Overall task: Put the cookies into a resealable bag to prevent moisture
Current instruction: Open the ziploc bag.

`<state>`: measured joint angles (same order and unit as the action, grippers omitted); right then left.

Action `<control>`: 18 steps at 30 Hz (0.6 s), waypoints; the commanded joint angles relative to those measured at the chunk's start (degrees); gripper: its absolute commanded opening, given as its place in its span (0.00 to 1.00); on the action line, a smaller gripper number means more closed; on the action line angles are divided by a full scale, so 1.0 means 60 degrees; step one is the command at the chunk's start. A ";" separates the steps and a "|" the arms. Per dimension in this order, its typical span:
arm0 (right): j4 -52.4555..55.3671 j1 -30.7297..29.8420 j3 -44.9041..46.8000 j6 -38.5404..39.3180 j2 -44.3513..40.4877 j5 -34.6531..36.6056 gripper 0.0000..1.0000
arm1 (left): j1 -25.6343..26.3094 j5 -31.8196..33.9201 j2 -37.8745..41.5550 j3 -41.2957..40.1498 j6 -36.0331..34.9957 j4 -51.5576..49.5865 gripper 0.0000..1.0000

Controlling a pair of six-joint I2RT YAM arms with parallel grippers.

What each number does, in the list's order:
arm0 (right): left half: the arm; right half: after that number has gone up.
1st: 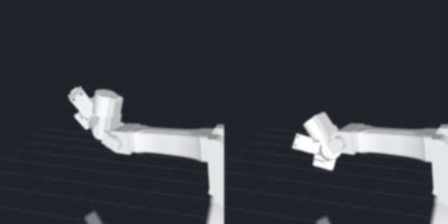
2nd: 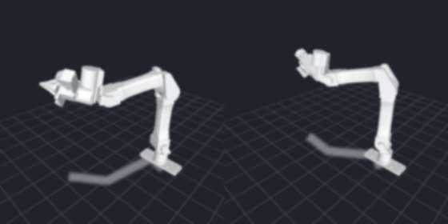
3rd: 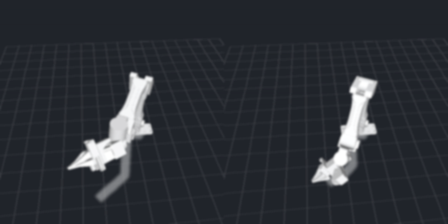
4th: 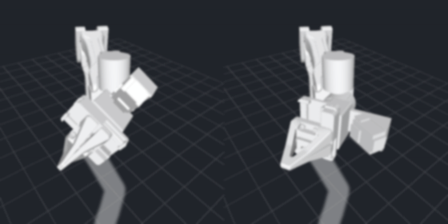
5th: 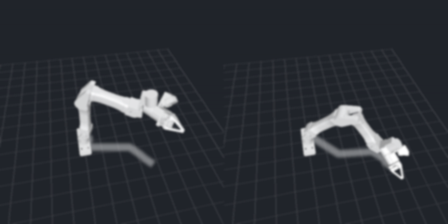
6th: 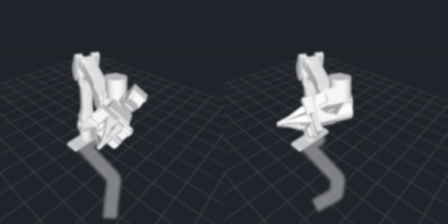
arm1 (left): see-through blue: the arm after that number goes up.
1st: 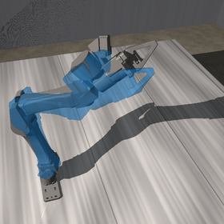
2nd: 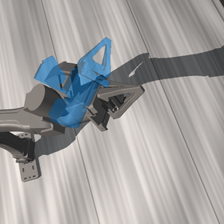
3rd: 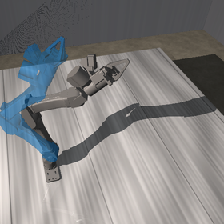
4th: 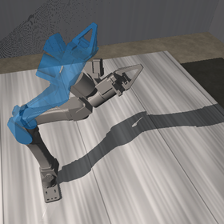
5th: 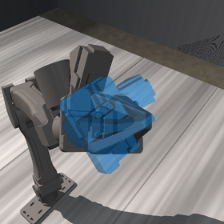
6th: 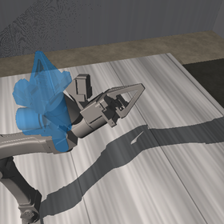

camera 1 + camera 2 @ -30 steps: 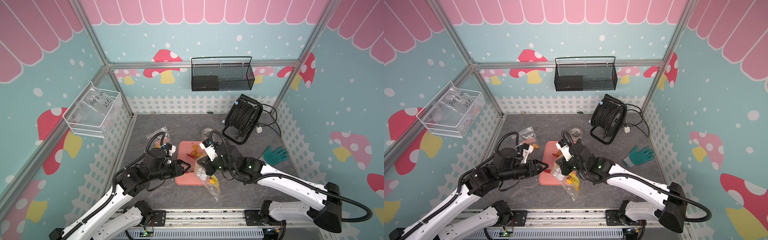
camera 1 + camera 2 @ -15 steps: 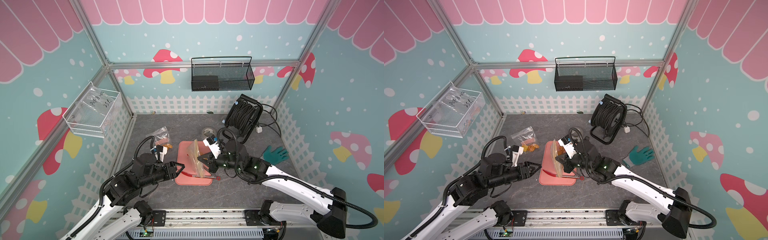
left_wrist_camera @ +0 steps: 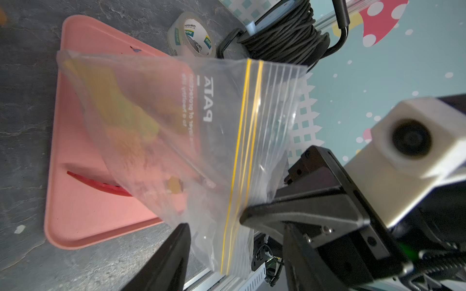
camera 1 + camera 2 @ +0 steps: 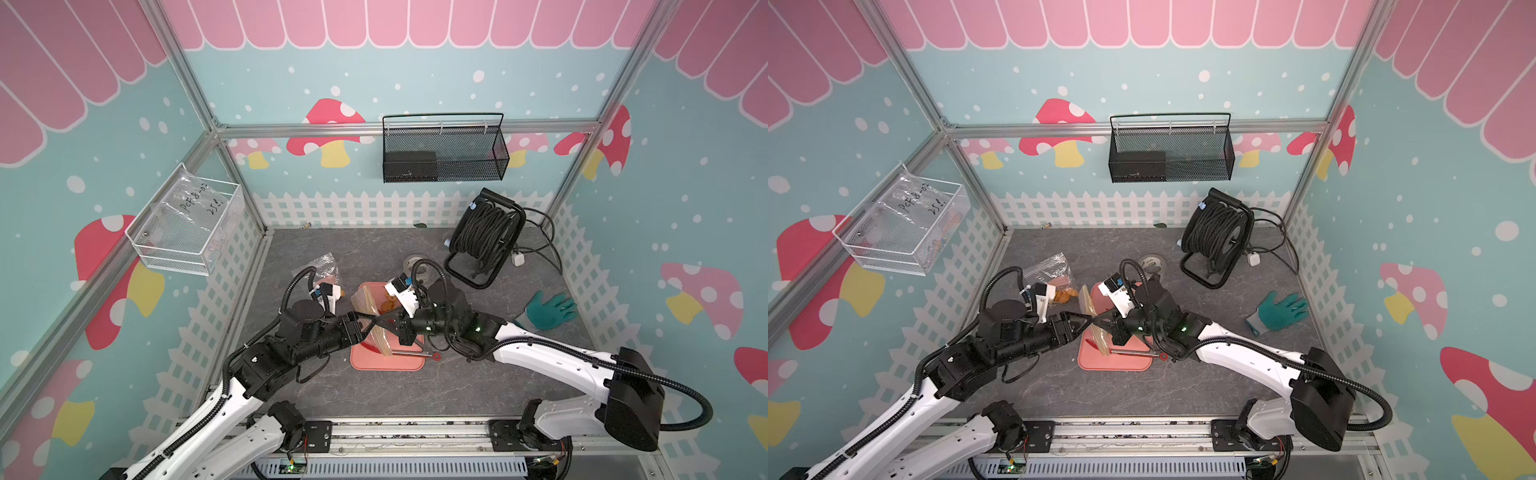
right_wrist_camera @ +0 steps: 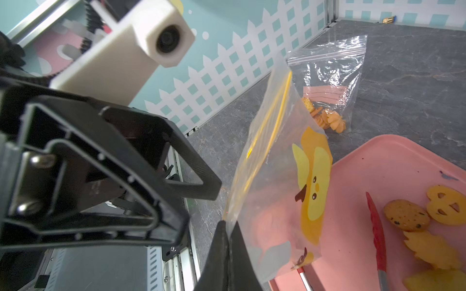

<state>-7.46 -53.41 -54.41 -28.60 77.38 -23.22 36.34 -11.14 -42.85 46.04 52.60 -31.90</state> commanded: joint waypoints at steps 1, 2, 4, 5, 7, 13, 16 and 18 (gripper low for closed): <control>-0.0512 0.0152 -0.0178 -0.0047 -0.0098 -0.0553 0.00 | -0.0611 -0.0441 -0.0009 -0.0088 0.0041 0.0248 0.52; -0.0563 0.0194 -0.0147 -0.0065 -0.0112 -0.0680 0.00 | -0.0864 -0.0618 0.0027 -0.0161 0.0063 0.0342 0.51; -0.0633 0.0271 -0.0127 -0.0068 -0.0076 -0.0987 0.00 | -0.1319 -0.0699 0.0088 -0.0217 0.0023 0.0606 0.51; -0.0634 0.0309 -0.0130 -0.0042 -0.0027 -0.1119 0.00 | -0.1510 -0.0873 0.0039 -0.0204 0.0047 0.0874 0.52; -0.0640 0.0378 -0.0166 -0.0010 0.0090 -0.1332 0.00 | -0.1810 -0.1453 -0.0202 -0.0084 0.0150 0.1397 0.53; -0.0676 0.0649 -0.0392 0.0057 0.0345 -0.1755 0.00 | -0.1823 -0.2038 -0.0534 -0.0068 0.0298 0.2062 0.59; -0.0871 0.0771 -0.0459 0.0021 0.0458 -0.2111 0.00 | -0.1827 -0.2025 -0.0687 -0.0140 0.0121 0.1929 0.58; -0.0896 0.0791 -0.0508 0.0079 0.0546 -0.2356 0.00 | -0.1828 -0.2172 -0.0868 -0.0143 0.0188 0.2265 0.56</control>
<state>-10.74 -49.01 -55.24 -28.73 79.79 -33.89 25.63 -22.17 -47.09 45.32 53.28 -21.71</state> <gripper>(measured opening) 0.046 0.570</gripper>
